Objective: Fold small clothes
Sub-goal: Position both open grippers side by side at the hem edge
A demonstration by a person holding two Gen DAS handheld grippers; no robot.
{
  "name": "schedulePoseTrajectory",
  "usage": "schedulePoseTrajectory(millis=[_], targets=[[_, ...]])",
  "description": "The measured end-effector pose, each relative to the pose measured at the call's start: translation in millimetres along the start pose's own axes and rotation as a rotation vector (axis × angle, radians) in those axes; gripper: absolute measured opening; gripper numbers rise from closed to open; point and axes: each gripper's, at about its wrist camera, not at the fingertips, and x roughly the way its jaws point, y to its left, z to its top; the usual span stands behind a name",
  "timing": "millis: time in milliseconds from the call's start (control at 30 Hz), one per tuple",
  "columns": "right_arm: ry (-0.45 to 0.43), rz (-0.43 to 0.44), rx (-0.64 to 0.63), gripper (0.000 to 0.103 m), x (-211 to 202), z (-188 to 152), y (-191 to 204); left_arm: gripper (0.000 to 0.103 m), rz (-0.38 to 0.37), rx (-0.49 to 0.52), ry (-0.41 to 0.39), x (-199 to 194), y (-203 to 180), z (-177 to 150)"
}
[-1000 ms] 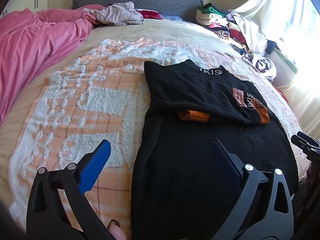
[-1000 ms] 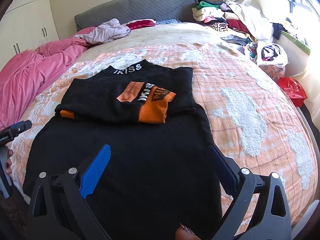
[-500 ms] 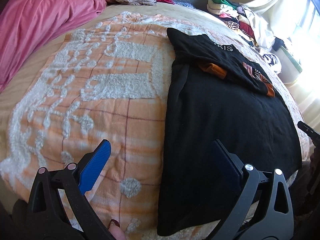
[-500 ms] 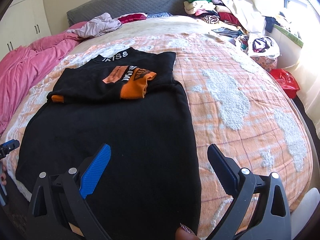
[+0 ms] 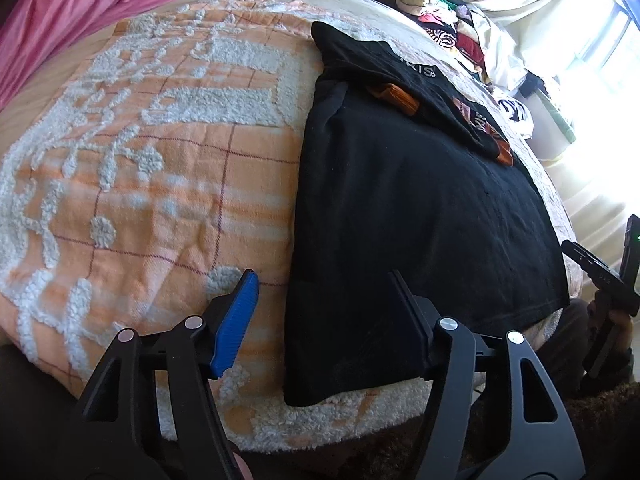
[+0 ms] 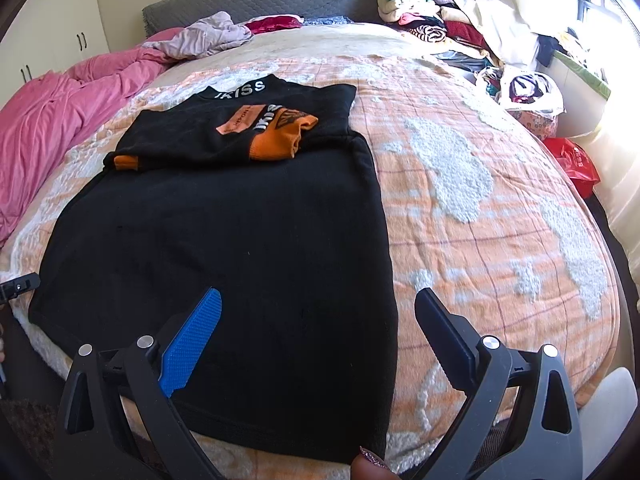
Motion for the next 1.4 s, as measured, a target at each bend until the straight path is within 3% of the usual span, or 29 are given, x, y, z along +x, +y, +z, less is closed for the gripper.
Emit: schedulePoseTrajectory(millis=[333, 867, 1067, 1300, 1400], targets=[[0.041, 0.019, 0.017, 0.097, -7.9, -19.6, -7.9, 0.051, 0.002, 0.029, 0.052, 6.1, -12.3, -15.3], [0.104, 0.094, 0.042, 0.095, -7.3, -36.3, -15.6, 0.052, 0.035, 0.055, 0.07, 6.3, -15.9, -22.9], [0.143, 0.106, 0.066, 0.073, -1.3, -42.7, -23.5, 0.055, 0.044, 0.056, 0.067, 8.7, -16.8, -24.8], [0.15, 0.153, 0.103, 0.057, 0.1, -55.0, -36.9, 0.058, 0.038, 0.05, 0.066, 11.4, -16.8, -22.7], [0.151, 0.189, 0.098, 0.038, -2.2, -58.1, -37.2, 0.06, 0.038, 0.05, 0.065, 13.1, -17.6, -21.8]])
